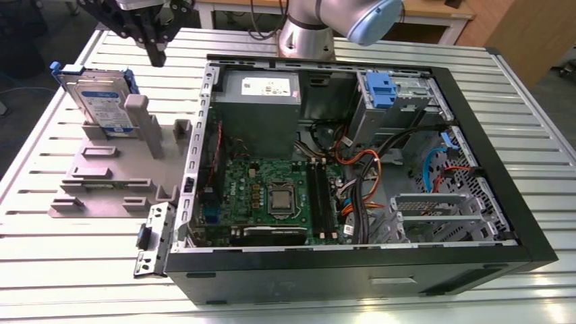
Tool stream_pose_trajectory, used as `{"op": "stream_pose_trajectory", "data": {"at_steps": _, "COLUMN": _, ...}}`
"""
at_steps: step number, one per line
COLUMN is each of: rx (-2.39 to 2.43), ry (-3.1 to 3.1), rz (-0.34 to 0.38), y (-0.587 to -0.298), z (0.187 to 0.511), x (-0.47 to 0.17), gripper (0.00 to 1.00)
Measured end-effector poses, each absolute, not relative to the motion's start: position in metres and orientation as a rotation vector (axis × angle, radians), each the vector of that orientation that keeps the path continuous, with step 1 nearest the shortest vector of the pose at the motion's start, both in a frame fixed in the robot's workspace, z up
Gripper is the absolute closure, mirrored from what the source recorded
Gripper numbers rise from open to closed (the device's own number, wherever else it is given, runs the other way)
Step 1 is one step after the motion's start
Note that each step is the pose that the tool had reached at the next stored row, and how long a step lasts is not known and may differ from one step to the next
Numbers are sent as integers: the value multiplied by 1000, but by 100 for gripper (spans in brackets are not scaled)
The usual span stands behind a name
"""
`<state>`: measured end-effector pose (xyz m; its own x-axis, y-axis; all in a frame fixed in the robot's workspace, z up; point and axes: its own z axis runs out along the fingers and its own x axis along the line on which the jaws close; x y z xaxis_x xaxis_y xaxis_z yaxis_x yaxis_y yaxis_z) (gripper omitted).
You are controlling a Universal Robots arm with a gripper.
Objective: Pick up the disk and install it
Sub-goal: 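Reach for the disk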
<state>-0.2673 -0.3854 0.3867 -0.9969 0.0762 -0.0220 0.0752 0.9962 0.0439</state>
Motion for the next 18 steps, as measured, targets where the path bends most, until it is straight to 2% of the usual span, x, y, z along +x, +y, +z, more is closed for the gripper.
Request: {"op": "stream_pose_trajectory", "data": {"at_steps": 18, "rx": 118, "ry": 3116, "rz": 67, "y": -384, "z": 386, "x": -278, "gripper": 89}}
